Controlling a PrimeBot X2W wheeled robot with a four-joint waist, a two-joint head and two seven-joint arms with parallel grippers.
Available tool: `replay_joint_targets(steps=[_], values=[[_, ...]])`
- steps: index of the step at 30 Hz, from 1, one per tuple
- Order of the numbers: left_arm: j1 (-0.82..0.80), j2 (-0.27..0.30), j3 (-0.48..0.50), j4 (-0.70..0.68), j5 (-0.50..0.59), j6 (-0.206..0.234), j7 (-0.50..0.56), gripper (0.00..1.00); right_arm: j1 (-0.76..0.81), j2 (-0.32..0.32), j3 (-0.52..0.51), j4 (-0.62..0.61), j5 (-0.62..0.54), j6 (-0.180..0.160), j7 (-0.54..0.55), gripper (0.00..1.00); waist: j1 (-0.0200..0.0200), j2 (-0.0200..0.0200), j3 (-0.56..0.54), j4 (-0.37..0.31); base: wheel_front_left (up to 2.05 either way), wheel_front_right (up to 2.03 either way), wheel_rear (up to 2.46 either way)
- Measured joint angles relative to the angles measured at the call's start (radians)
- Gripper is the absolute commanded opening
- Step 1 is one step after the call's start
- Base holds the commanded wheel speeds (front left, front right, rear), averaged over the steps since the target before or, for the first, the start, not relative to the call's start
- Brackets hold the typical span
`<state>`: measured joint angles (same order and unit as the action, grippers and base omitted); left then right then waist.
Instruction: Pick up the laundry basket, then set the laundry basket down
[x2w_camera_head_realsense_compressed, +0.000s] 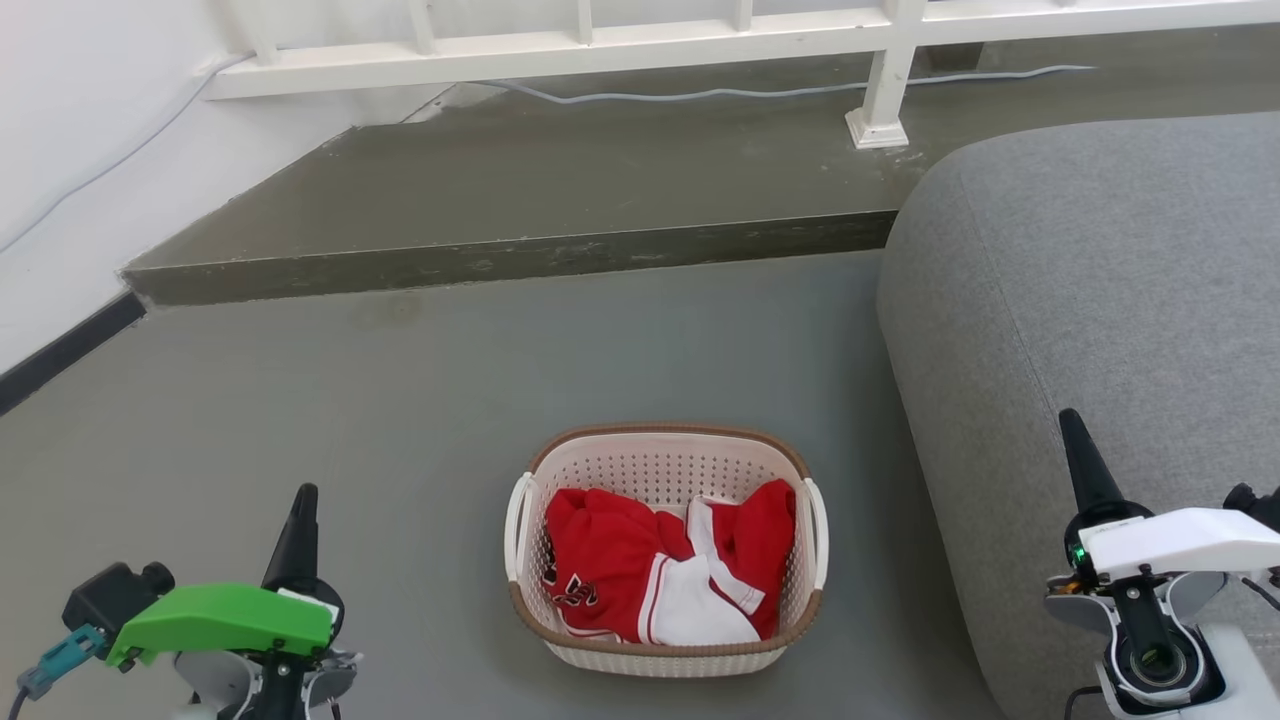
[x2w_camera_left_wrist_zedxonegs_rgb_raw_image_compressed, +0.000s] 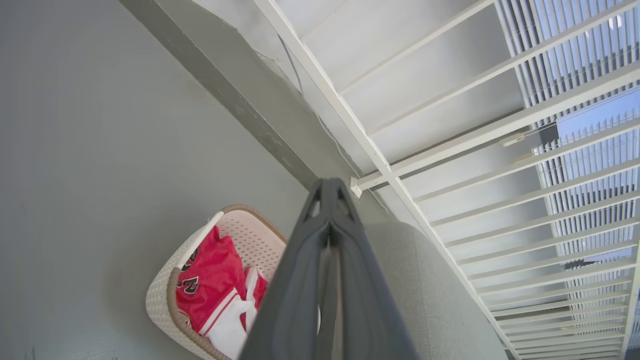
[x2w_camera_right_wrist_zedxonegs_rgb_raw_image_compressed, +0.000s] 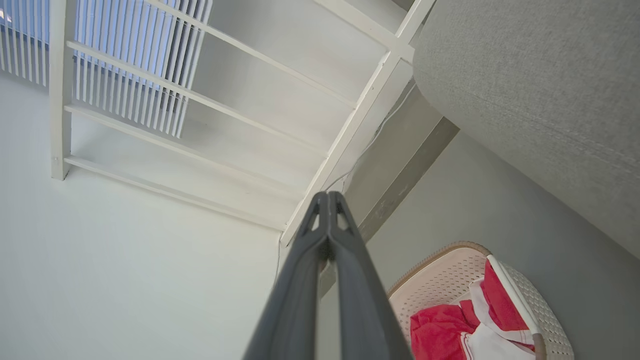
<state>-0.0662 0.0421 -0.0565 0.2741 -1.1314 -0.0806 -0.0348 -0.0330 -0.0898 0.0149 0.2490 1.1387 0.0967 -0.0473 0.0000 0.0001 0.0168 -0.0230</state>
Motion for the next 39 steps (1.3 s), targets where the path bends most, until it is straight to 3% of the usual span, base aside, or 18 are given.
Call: replay_joint_targets(steps=[39], values=[[0.000,0.000,0.113,0.002,-0.417,-0.035,0.121,0.00,-0.021,0.030,-0.111,0.023,0.415,0.017,0.119,0.00,0.0000,-0.0001,-0.012,0.020,0.00,0.00,0.00]])
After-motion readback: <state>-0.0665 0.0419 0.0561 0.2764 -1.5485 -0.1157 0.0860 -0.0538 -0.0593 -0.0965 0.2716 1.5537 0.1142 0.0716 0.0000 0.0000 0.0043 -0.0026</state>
